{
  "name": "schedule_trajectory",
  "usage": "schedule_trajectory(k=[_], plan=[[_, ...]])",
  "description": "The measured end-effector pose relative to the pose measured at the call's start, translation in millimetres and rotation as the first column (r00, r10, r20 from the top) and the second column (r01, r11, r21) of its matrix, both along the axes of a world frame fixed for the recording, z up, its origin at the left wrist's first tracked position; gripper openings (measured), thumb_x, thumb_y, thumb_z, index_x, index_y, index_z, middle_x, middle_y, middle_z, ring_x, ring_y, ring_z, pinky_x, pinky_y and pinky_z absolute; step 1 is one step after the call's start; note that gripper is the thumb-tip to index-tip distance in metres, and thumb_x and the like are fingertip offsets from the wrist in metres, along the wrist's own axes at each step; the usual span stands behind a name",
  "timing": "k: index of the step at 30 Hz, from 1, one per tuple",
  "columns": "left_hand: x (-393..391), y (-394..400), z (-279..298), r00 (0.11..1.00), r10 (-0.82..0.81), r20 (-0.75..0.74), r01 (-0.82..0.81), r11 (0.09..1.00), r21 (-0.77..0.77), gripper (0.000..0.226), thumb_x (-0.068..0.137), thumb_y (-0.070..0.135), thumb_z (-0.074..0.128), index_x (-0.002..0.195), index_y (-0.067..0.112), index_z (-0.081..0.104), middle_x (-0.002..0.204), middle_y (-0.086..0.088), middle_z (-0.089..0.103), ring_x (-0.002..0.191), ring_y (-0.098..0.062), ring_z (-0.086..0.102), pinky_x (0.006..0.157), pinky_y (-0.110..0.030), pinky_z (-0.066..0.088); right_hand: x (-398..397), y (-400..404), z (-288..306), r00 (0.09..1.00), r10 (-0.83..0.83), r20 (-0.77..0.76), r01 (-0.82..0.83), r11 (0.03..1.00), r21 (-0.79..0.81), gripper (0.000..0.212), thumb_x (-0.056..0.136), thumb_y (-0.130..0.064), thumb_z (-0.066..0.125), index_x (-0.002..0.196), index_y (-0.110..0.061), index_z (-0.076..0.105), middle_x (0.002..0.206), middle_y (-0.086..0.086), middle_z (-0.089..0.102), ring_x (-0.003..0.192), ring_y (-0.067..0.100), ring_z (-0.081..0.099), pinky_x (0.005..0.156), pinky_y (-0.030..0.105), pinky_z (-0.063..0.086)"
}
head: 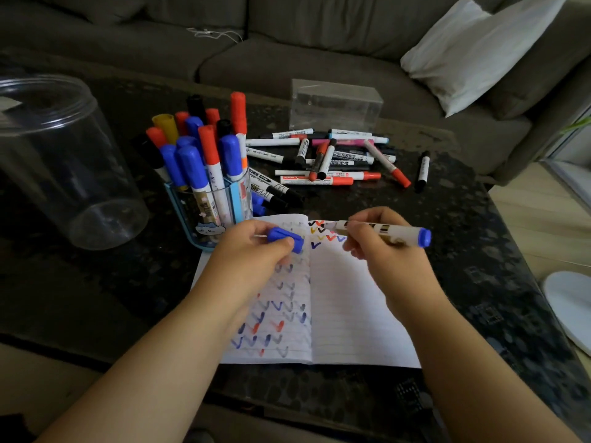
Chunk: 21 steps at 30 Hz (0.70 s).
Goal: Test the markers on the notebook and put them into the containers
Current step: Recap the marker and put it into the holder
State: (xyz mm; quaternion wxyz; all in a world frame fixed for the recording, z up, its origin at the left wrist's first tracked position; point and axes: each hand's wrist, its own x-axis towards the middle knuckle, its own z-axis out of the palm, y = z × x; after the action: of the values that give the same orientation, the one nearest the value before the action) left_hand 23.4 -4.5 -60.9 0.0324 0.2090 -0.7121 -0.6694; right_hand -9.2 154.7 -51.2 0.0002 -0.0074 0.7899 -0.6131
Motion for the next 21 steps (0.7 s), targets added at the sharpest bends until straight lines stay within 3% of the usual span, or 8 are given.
schedule_trajectory(k=[2, 4, 6, 10, 15, 19, 21], plan=[[-1, 1, 3, 0.999, 0.036, 0.031, -0.043, 0.966, 0.255, 0.007, 0.088, 0.007, 0.060, 0.088, 0.013, 0.064, 0.073, 0.000, 0.071, 0.066, -0.011, 0.067, 0.076, -0.027, 0.052, 2, 2, 6, 1.000, -0.002, 0.002, 0.002, 0.996, -0.085, 0.014, 0.087, -0.013, 0.059, 0.074, -0.018, 0.060, 0.055, -0.005, 0.060, 0.059, 0.009, 0.053, 0.069, 0.036, 0.047], [0, 2, 7, 0.998, 0.039, 0.056, -0.061, 0.876, 0.478, 0.008, 0.088, 0.007, 0.057, 0.085, 0.009, 0.064, 0.066, -0.001, 0.071, 0.060, -0.009, 0.066, 0.070, -0.024, 0.053, 4, 3, 10, 1.000, 0.010, -0.007, -0.011, 0.988, -0.153, 0.017, 0.090, -0.013, 0.056, 0.073, -0.013, 0.056, 0.053, -0.006, 0.054, 0.055, 0.007, 0.049, 0.069, 0.034, 0.046], [0, 2, 10, 0.997, 0.021, 0.070, -0.058, 0.813, 0.580, 0.010, 0.089, 0.009, 0.056, 0.083, 0.008, 0.064, 0.065, -0.002, 0.071, 0.059, -0.009, 0.066, 0.073, -0.025, 0.051, 7, 3, 14, 0.999, 0.036, -0.014, -0.038, 0.978, -0.206, 0.019, 0.092, -0.014, 0.054, 0.072, -0.011, 0.052, 0.052, -0.004, 0.052, 0.055, 0.009, 0.047, 0.068, 0.033, 0.044], [1, 5, 13, 0.999, -0.005, 0.054, -0.031, 0.769, 0.639, 0.010, 0.088, 0.010, 0.056, 0.085, 0.007, 0.065, 0.068, -0.004, 0.072, 0.059, -0.009, 0.067, 0.074, -0.026, 0.049, 9, 0, 15, 0.996, 0.090, -0.021, -0.092, 0.969, -0.227, 0.020, 0.091, -0.013, 0.053, 0.071, -0.010, 0.051, 0.052, -0.002, 0.052, 0.054, 0.009, 0.048, 0.061, 0.025, 0.042], [4, 7, 14, 0.991, -0.133, -0.011, 0.115, 0.812, 0.573, 0.014, 0.087, 0.010, 0.057, 0.098, 0.005, 0.065, 0.079, -0.008, 0.073, 0.069, -0.013, 0.069, 0.079, -0.029, 0.051, 10, -2, 14, 0.985, 0.167, -0.042, -0.172, 0.967, -0.190, 0.017, 0.090, -0.014, 0.054, 0.075, -0.005, 0.053, 0.052, 0.001, 0.054, 0.052, 0.008, 0.048, 0.053, 0.018, 0.040], [9, 7, 14, 0.959, -0.281, -0.035, 0.282, 0.935, 0.215, 0.013, 0.089, 0.020, 0.056, 0.091, 0.013, 0.067, 0.071, -0.003, 0.070, 0.068, -0.017, 0.063, 0.075, -0.030, 0.051, 9, 1, 16, 0.981, 0.187, -0.043, -0.192, 0.959, -0.207, 0.027, 0.090, -0.014, 0.056, 0.063, -0.010, 0.050, 0.046, -0.003, 0.046, 0.045, 0.010, 0.037, 0.048, 0.024, 0.031], [12, 7, 13, 0.931, -0.364, -0.029, 0.365, 0.930, 0.051, 0.019, 0.092, 0.024, 0.053, 0.084, 0.016, 0.069, 0.062, 0.003, 0.062, 0.061, -0.012, 0.054, 0.067, -0.027, 0.048, 8, 3, 17, 0.985, 0.172, -0.029, -0.174, 0.959, -0.225, 0.032, 0.091, -0.015, 0.056, 0.059, -0.012, 0.049, 0.046, -0.003, 0.039, 0.043, 0.009, 0.032, 0.045, 0.023, 0.027]])
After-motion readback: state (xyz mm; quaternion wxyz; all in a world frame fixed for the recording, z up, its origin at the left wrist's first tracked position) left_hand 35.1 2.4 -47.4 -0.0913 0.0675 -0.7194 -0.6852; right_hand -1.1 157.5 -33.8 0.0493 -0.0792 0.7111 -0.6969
